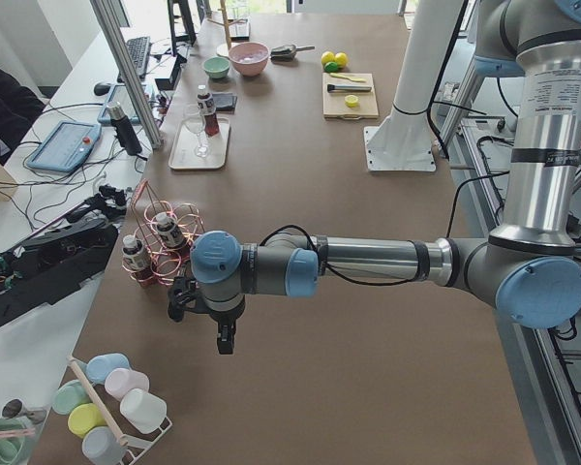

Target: Take tea from basket to plate

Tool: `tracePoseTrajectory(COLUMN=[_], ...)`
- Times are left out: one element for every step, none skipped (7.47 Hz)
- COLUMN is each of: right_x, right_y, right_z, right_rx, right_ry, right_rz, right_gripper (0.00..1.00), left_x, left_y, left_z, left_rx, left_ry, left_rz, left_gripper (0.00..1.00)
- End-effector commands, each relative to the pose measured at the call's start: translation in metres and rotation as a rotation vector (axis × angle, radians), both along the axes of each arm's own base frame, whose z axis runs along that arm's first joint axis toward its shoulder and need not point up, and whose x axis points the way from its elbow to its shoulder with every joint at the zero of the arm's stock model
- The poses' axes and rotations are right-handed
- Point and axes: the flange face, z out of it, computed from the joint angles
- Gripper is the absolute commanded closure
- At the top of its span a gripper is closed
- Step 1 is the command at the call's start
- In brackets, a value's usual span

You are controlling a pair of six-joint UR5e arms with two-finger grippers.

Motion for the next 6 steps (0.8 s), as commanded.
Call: tracePoseTrajectory(right_x=[-0.0001, -0.0002, -0.0001, -0.0001, -0.0002, -0.0002], right_y=[0.0007, 0.0009, 0.0011, 0.0011, 0.0011, 0.0011], right_z=[0.0002, 0.0017, 0.0025, 0.0026, 0.0024, 0.0024], right_rx=[-0.002, -0.005, -0.006, -0.006, -0.006, -0.006], right_ry=[-0.002, -0.002, 0.0, 0.0, -0.002, -0.002], right_rz=[0.001, 0.001, 0.001, 0.001, 0.001, 0.001], right_gripper=[0.0, 0.0, 0.0, 0.0, 0.0, 0.0], left_x=[-0.0001, -0.0001, -0.0002, -0.0001, 0.0, -0.0001], left_y=[0.0001, 0.0001, 0.0007, 0.0015, 0.0016, -0.0003], left_z=[0.001, 0.001, 0.0017, 0.0025, 0.0039, 0.0058], left_rx=[0.0, 0.0, 0.0, -0.001, -0.004, -0.004], left_ry=[-0.002, -0.002, -0.003, -0.003, -0.001, -0.001], left_rz=[0.001, 0.001, 0.001, 0.002, 0.002, 0.003], left_gripper=[0.02, 0.02, 0.02, 0.02, 0.02, 0.02])
